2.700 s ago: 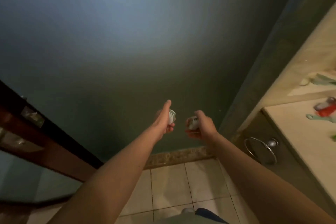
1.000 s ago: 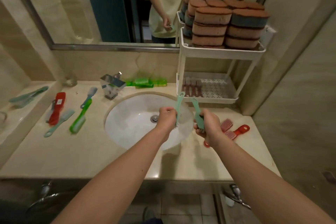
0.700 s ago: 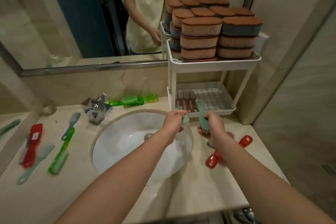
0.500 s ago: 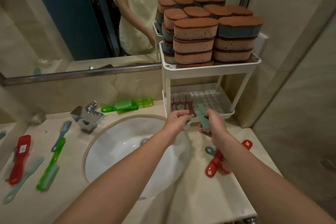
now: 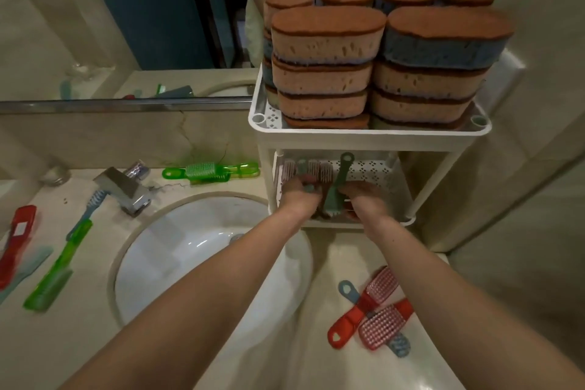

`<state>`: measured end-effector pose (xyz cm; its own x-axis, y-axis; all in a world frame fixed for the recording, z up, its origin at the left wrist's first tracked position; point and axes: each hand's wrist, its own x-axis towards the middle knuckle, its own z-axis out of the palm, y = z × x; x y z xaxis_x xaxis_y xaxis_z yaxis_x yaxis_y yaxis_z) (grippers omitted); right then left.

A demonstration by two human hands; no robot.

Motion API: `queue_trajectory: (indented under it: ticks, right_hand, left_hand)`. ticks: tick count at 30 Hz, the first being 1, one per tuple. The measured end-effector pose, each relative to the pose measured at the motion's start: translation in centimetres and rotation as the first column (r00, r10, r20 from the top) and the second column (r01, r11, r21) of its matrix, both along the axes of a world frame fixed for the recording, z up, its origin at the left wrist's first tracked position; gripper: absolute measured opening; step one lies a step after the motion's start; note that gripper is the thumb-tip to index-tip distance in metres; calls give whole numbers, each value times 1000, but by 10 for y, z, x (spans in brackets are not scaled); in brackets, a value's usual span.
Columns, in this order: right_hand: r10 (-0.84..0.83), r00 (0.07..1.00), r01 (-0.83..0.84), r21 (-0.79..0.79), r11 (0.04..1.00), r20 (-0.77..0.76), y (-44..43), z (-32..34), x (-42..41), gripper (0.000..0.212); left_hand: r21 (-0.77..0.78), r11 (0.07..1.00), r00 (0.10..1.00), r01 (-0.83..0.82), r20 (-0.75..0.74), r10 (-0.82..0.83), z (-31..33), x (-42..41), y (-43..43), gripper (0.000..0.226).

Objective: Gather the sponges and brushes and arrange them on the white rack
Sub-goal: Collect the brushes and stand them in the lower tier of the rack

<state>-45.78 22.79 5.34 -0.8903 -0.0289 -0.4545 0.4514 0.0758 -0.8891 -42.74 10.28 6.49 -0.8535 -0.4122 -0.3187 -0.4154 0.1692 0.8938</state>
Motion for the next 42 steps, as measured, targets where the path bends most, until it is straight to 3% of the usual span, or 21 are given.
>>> queue_trajectory:
  ticks: [2,5,7,12,17,22,25,31,38,42]
  right_hand:
    - [41,999,-41,9,999,-3,-3,-7,-13,5]
    - [99,995,-101,56,993,28,-10,-15,-28,15]
    - [165,986,-165,108,980,10,-14,-21,-34,5]
    - [332,943,-321,218,922,-19,-26,-34,-44,21]
    - [472,880,-427,351,833,-51,-41,-40,-49,20]
    - [495,867,-442,372,816,-56,-47,-46,-50,13]
    - [522,849,-453,397,798,-80,-49,-48,-48,13]
    - [479,873,-413,383,826,-92,-52,-52,-47,20]
    - [434,894,-382,317,868,-110,-52,-55,-46,9]
    - [443,889,-384,342,858,-112,-52,-50,-43,11]
  left_hand:
    - [-91,995,999,-36,11,37,-6,-10,1,17]
    - [-239,970,996,-51,56,66,-15,-21,-1,24]
    - [-329,944,994,-34,86,65,-22,-26,-1,28]
    - [-499,866,987,17,146,64,-34,-28,-1,26]
    - [-604,789,963,108,261,69,-39,-27,-1,39]
    - [-644,736,935,208,352,45,-40,-29,1,49]
    - [-661,715,939,230,343,16,-41,-26,0,61]
    - [-783,536,948,317,276,-158,-45,-5,-1,75]
    - [-693,565,894,447,354,-274,-46,12,-5,75]
    - [-578,673,883,461,371,-286,-40,8,-6,80]
